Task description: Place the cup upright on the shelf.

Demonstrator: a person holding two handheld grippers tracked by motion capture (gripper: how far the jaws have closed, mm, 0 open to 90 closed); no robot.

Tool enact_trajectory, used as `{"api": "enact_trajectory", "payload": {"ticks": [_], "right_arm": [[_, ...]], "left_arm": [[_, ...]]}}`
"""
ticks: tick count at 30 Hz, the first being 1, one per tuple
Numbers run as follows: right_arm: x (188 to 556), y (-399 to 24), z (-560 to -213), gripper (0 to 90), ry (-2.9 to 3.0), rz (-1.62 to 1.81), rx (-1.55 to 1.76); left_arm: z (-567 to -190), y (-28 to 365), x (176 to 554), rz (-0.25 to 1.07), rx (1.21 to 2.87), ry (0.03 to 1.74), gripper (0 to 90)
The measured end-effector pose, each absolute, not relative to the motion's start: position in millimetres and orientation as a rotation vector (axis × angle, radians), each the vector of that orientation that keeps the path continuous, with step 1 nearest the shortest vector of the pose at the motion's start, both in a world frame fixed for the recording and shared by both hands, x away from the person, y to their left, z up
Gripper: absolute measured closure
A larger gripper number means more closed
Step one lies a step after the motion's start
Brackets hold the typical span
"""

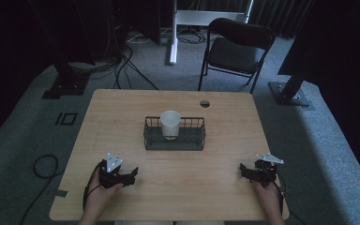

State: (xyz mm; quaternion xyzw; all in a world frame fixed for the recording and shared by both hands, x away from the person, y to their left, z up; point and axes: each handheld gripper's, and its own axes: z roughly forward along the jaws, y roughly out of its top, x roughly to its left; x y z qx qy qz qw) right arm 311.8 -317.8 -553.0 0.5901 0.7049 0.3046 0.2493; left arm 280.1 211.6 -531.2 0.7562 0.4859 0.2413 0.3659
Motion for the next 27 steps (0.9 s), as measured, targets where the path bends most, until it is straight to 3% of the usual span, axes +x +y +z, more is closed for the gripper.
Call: {"api": "enact_trajectory", "payload": {"ticks": [7, 27], "right_arm": [[312, -318, -553, 10.8, 1.92, 0.83, 1.607], [312, -318, -553, 10.8, 1.92, 0.83, 1.608]], "left_arm": [[-535, 229, 275, 0.676, 1.971, 1.329, 10.1], [-549, 272, 270, 0.679, 1.871, 1.553, 10.0]]}}
